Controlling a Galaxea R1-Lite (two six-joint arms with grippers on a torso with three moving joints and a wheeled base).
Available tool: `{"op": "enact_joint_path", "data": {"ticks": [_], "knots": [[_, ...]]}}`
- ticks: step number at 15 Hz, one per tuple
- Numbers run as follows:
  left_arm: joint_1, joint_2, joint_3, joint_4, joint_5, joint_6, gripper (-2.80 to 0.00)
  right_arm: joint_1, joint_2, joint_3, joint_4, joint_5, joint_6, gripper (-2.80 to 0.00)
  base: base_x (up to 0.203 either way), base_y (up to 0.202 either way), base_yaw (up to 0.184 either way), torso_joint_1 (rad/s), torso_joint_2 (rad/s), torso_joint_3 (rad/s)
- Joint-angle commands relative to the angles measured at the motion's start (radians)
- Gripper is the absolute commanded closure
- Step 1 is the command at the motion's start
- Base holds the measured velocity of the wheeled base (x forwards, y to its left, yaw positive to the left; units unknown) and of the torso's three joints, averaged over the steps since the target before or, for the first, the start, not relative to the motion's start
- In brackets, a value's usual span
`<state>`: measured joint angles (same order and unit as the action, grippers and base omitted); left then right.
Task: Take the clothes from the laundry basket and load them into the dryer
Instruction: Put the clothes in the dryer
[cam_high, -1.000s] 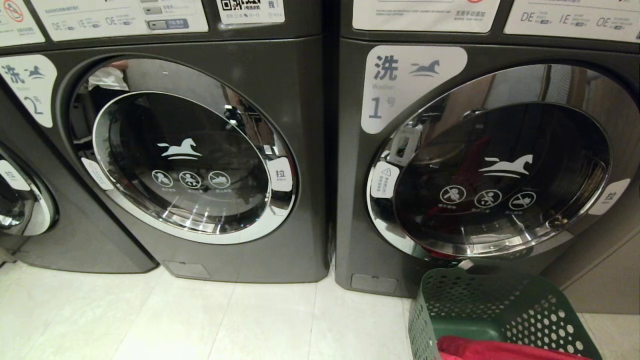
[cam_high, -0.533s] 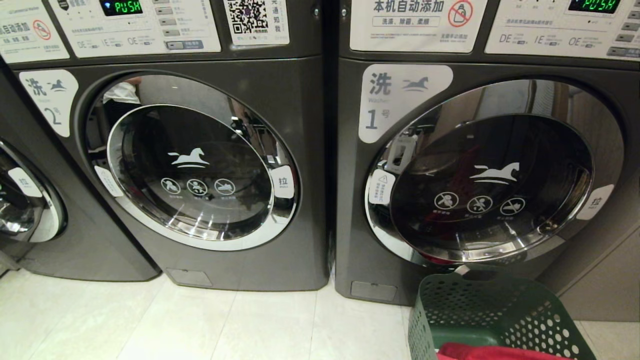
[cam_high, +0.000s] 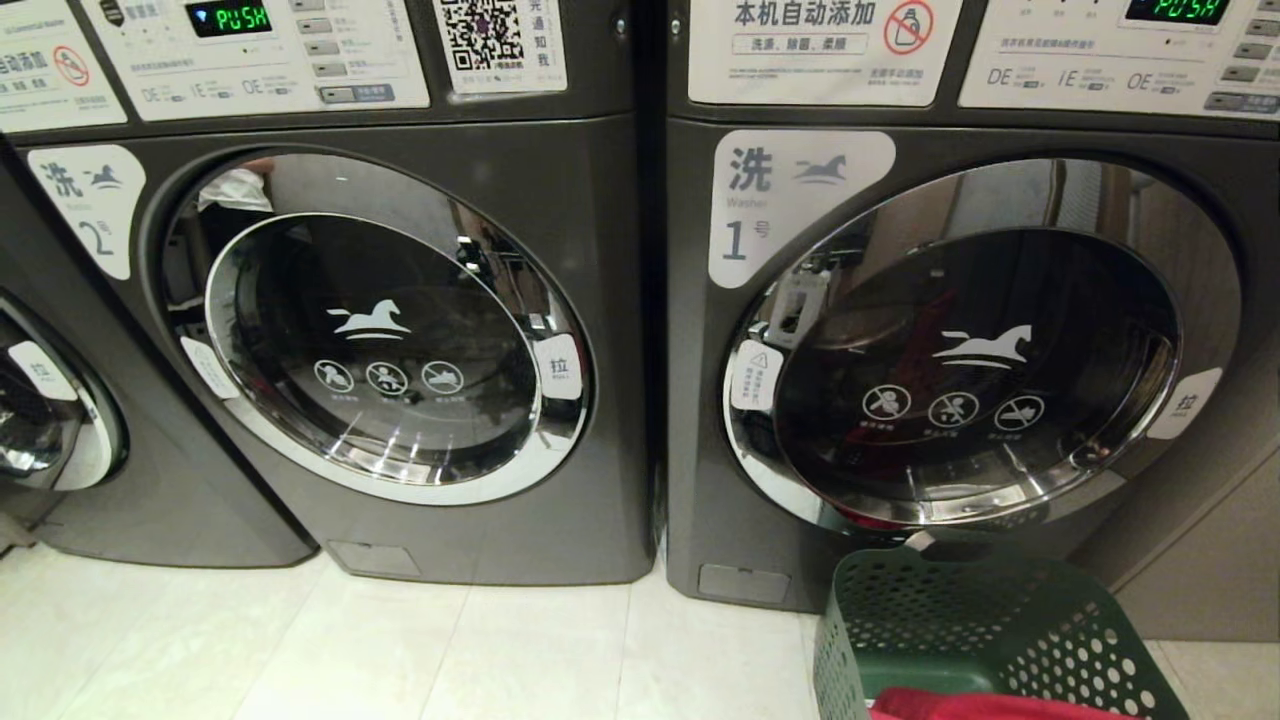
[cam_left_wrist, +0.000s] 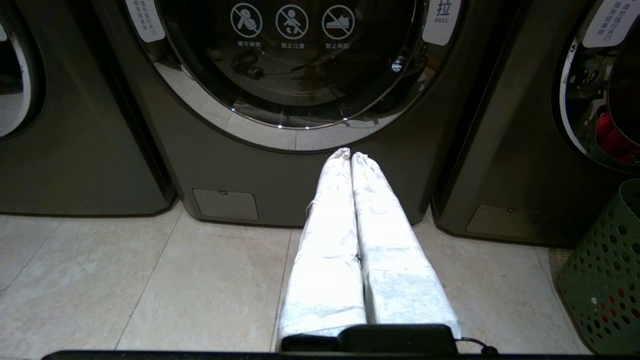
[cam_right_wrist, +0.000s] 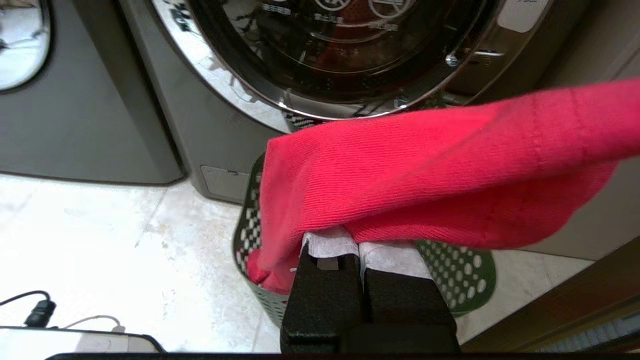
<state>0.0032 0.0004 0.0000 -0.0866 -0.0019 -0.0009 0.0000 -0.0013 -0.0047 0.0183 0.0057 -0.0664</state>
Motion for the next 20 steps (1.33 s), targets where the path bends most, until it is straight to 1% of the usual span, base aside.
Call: {"op": "enact_joint_path", "data": {"ticks": [1,20], "knots": [[-0.002,-0.002,0.032,0.001,0.0,-0.001,0.0,-0.002,0.001,0.0,0.0,0.0,-0.001,0.0,-0.003,0.089,0.001,0.01,0.01,0.002],[-0.002,-0.002,0.032,0.001,0.0,-0.002,0.0,-0.002,0.001,0.0,0.0,0.0,-0.001,0.0,0.0,0.193,-0.002,0.002,0.0,0.003]]}}
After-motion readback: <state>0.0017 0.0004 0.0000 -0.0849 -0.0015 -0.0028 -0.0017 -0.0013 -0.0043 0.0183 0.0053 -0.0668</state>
